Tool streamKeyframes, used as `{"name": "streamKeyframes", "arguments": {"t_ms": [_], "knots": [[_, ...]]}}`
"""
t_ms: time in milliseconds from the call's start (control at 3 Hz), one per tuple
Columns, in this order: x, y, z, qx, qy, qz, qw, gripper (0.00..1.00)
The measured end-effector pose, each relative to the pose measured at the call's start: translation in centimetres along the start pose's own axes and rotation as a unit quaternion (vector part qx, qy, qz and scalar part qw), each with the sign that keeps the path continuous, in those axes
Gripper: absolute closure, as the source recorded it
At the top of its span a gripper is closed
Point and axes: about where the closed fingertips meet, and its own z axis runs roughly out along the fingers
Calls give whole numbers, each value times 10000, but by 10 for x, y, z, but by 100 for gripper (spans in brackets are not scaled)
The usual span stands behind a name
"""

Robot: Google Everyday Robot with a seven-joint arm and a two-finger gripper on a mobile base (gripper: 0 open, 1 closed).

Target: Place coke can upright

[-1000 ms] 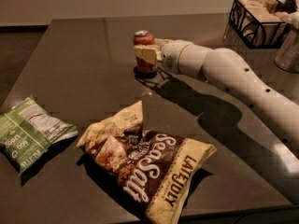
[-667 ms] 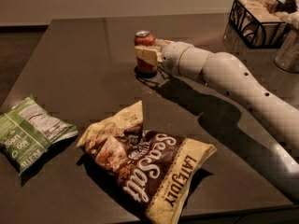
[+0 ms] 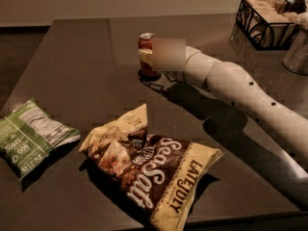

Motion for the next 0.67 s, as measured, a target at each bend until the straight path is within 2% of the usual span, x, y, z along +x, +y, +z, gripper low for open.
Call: {"name": "streamKeyframes", "arguments": {"t_ms": [333, 667], "knots": [[1, -1, 1, 11, 8, 2, 10000, 0], [1, -1, 1, 12, 8, 2, 10000, 0]]}}
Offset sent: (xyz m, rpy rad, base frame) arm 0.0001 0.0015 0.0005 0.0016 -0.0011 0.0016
